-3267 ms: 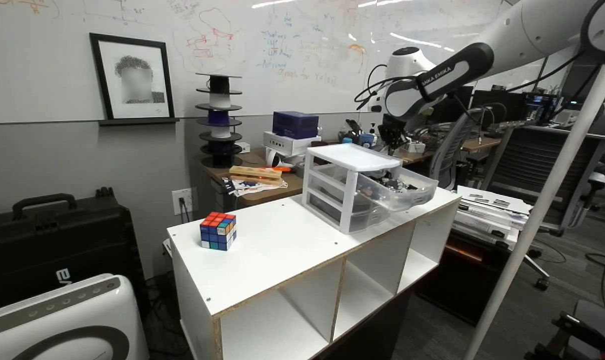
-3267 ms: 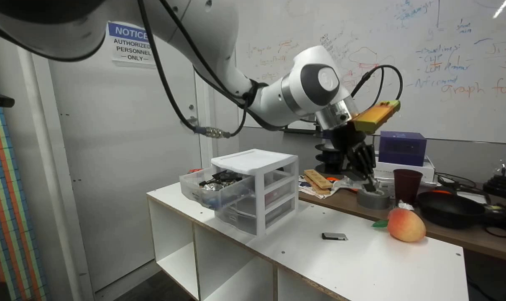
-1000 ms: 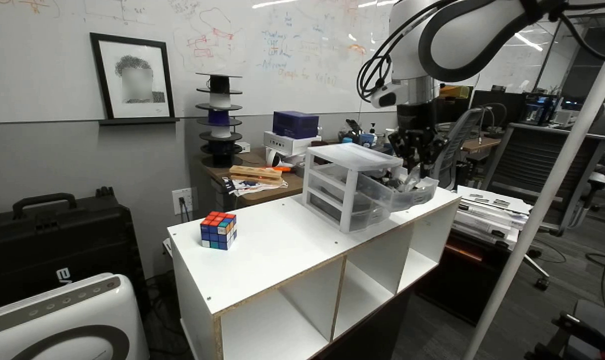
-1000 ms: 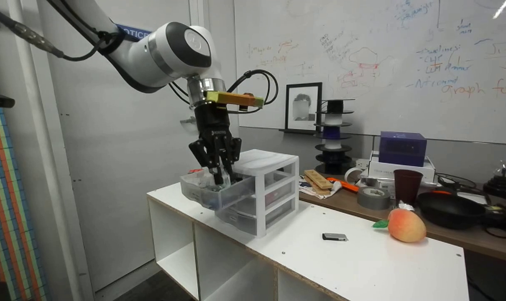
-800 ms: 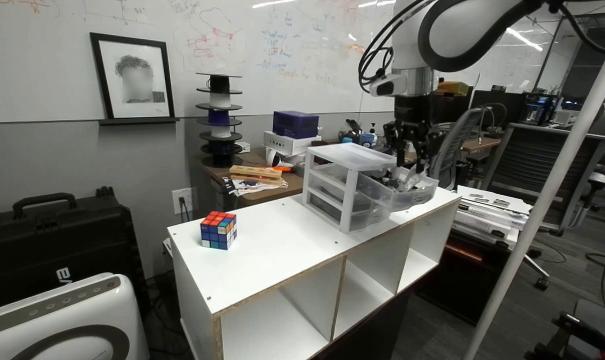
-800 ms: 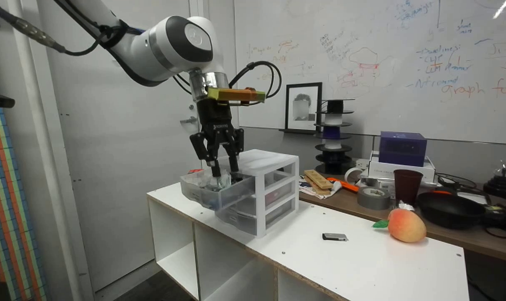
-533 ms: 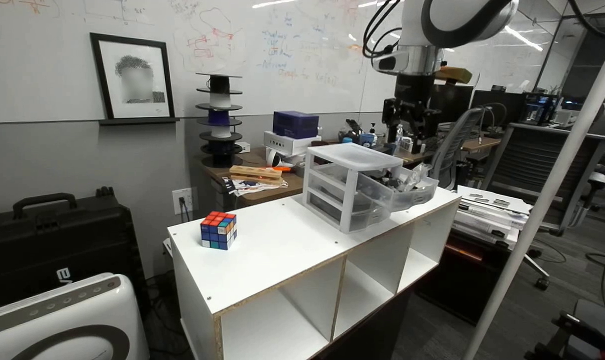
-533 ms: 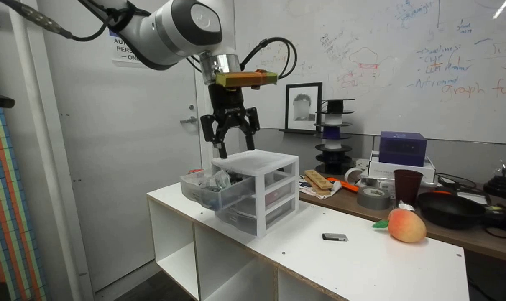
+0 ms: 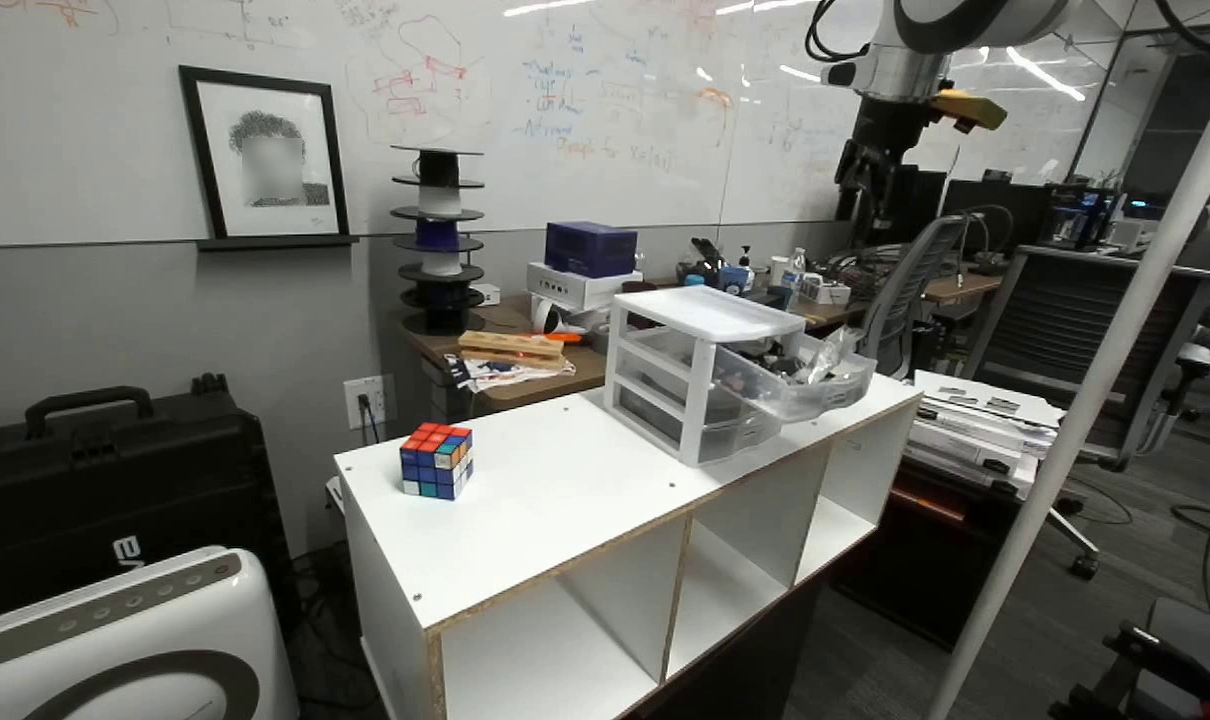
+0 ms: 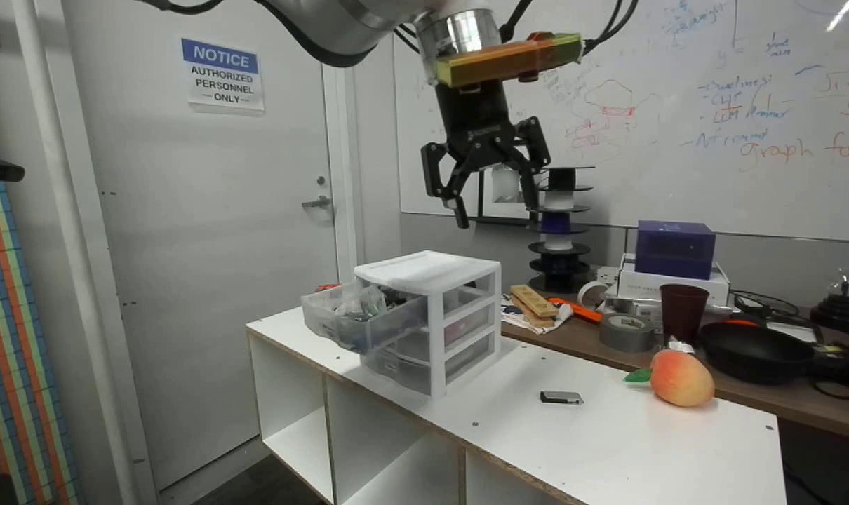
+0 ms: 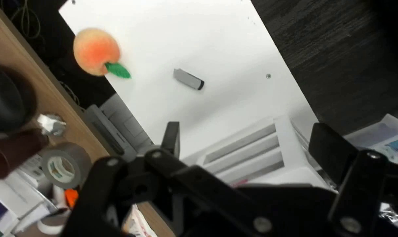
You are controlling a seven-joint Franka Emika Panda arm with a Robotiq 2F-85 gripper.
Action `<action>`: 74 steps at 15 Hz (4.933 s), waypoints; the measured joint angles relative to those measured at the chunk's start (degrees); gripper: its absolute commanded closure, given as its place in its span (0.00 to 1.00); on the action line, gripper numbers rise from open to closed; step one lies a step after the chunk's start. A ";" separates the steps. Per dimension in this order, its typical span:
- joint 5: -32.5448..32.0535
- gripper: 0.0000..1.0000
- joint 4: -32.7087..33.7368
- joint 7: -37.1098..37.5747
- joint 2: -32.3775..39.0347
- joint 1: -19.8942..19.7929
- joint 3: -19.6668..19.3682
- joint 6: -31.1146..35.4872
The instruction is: Put the plastic bag and grey thing on the table in the open drawer and then close the drawer
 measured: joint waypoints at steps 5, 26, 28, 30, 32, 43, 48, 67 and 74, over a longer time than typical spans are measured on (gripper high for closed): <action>0.62 0.00 6.29 10.50 8.31 -2.69 -1.85 -4.47; 8.56 0.00 24.92 45.32 28.77 -5.11 -0.80 -15.00; 11.26 0.00 26.26 50.52 32.35 -5.18 -0.51 -12.67; 13.64 0.00 28.50 55.51 36.45 -5.31 -0.36 -10.46; 15.80 0.00 31.60 60.24 40.29 -5.49 -0.32 -8.94; 20.72 0.00 42.58 86.16 48.16 -5.61 -1.47 -1.48; 20.50 0.00 45.09 93.96 51.59 -4.73 -3.16 -3.43; 19.66 0.92 49.01 96.47 51.55 -4.34 -3.50 -12.50; 17.34 0.92 42.33 89.00 42.15 -0.25 -3.29 -12.27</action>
